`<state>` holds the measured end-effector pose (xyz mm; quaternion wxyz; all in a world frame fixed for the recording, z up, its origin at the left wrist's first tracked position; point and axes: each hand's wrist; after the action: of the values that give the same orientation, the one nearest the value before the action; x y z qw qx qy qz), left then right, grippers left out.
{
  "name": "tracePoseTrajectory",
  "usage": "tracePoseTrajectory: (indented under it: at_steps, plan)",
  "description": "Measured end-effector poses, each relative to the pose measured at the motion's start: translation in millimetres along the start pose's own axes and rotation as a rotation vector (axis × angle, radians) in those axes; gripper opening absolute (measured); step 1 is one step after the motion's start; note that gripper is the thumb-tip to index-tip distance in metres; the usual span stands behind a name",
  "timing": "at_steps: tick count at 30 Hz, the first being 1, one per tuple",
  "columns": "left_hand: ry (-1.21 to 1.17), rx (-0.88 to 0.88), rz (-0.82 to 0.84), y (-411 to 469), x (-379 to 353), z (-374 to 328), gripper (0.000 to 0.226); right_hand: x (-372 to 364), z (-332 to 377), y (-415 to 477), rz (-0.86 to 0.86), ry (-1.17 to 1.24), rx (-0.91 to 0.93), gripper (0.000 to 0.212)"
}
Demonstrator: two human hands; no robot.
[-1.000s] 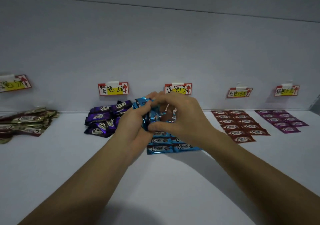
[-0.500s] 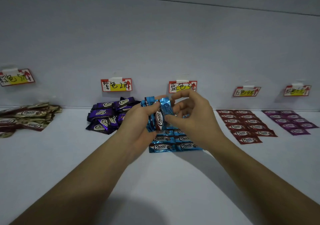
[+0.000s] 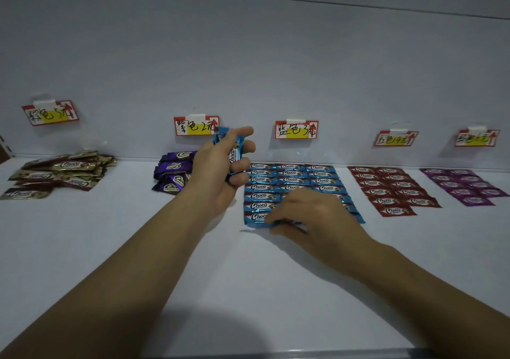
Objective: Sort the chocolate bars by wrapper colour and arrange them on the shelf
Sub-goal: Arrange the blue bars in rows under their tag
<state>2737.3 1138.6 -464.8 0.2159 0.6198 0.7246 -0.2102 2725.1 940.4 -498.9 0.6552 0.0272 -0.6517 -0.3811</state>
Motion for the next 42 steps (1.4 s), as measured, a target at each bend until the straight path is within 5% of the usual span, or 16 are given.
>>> tracePoseTrajectory:
  at_steps: [5, 31, 38, 42]
  plan:
    - [0.011, 0.057, 0.102, -4, 0, 0, 0.035, -9, 2, -10, 0.163, 0.105, -0.148, 0.011]
    - [0.003, 0.127, 0.208, -6, 1, 3, 0.041, -17, 2, -13, 0.086, 0.084, -0.242, 0.017]
    - [0.425, 0.029, 0.292, -19, -5, -2, 0.024, 1, -13, -3, -0.399, 0.431, -0.445, 0.013]
    - [0.776, -0.065, 0.356, -21, -4, 3, 0.027, 11, -18, -1, -0.445, 0.677, -0.497, 0.031]
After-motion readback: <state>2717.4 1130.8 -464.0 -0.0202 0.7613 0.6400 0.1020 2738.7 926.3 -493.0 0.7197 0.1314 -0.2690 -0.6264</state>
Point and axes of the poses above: each hand's wrist, its own y-axis towards the middle knuckle, its own x-axis out of the back of the hand, z = x × y
